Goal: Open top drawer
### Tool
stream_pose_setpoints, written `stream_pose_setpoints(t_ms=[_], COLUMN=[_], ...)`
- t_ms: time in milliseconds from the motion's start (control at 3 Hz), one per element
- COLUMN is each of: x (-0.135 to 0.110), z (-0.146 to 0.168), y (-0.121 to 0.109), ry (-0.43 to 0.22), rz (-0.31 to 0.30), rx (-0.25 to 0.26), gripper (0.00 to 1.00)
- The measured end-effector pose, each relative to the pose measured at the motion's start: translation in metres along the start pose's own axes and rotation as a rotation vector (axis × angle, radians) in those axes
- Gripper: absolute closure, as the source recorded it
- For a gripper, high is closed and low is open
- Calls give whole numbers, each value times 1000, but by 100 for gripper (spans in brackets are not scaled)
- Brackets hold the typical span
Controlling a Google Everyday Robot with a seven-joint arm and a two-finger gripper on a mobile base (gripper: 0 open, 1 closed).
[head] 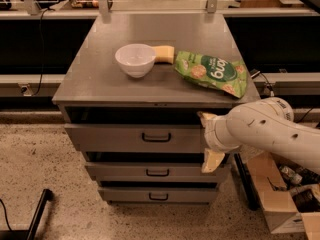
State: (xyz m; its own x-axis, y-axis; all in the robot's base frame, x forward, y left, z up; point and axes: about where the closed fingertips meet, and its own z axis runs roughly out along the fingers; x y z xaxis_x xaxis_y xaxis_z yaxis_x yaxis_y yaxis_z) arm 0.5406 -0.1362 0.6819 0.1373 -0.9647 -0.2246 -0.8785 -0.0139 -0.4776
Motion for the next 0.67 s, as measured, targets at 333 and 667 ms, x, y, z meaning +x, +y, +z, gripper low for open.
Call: stream_pose_setpoints(t_ms=[333,667], x=[4,5], z=[6,21], y=[-11,-12], ry=[2,3], rz=[18,23], rx=[7,-22], gripper=[6,10])
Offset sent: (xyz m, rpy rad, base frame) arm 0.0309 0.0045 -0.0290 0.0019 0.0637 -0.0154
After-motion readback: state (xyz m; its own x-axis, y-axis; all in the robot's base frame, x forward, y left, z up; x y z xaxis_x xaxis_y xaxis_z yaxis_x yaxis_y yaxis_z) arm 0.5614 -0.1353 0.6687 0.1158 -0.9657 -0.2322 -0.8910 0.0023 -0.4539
